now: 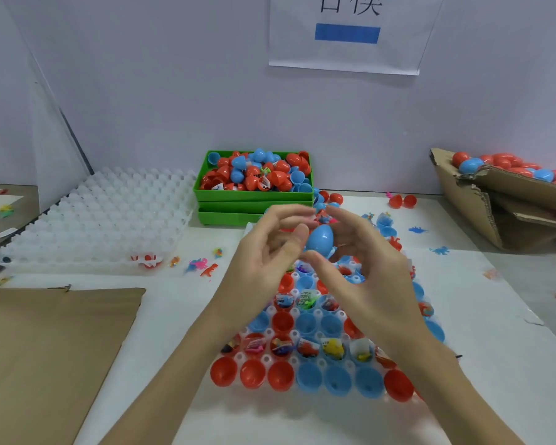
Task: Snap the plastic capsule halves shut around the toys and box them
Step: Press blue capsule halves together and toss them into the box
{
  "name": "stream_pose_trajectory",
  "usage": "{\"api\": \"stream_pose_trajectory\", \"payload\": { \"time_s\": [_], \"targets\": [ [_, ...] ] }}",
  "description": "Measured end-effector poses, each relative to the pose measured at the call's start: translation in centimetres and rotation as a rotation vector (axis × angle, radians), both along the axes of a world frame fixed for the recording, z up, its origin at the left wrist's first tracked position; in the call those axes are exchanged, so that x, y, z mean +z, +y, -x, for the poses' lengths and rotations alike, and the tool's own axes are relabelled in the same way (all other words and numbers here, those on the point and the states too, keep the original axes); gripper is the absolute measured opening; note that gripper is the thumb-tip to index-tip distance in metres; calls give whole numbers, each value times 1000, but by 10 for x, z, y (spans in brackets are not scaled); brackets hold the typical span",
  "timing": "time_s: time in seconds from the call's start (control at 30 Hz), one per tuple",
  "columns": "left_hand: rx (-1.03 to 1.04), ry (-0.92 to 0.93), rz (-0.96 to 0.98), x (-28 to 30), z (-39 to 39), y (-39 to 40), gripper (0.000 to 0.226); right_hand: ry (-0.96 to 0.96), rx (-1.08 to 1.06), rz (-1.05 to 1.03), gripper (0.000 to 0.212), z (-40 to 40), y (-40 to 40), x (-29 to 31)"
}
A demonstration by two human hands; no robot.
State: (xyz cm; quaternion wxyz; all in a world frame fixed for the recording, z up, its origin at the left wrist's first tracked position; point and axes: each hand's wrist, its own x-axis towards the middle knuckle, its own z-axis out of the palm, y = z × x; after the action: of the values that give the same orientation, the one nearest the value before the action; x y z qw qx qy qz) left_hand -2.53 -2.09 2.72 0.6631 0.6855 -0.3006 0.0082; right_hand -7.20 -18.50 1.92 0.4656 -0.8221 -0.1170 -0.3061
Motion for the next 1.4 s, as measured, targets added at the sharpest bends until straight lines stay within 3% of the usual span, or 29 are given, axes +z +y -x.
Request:
{"api": "stream_pose_trajectory", "payload": {
  "time_s": [0.13, 0.23, 0.33, 0.53, 0.7, 1.17, 1.4],
  "targets": [
    [-12, 228, 60, -2, -3, 0, 24, -142, -157, 323, 48, -4, -5, -6],
    [-89, 448, 220, -1, -4, 0, 29, -170, -180, 322, 51, -3, -1, -9],
    [-185, 555, 303, -1, -3, -2, 33, -146, -110, 258, 54, 0, 6, -9],
    [-346, 598, 332, 0, -3, -1, 43, -132, -7, 104, 55, 2, 9, -8],
    [-479, 609, 363, 3, -4, 7, 47, -167, 50, 116, 65, 3, 12, -9],
    [-432, 620, 434, -3, -1, -3, 9, -213, 34, 168, 45, 5, 7, -7],
    [-364, 624, 413, -3, -1, -4, 27, -188, 81, 186, 51, 1, 2, -7]
  ]
}}
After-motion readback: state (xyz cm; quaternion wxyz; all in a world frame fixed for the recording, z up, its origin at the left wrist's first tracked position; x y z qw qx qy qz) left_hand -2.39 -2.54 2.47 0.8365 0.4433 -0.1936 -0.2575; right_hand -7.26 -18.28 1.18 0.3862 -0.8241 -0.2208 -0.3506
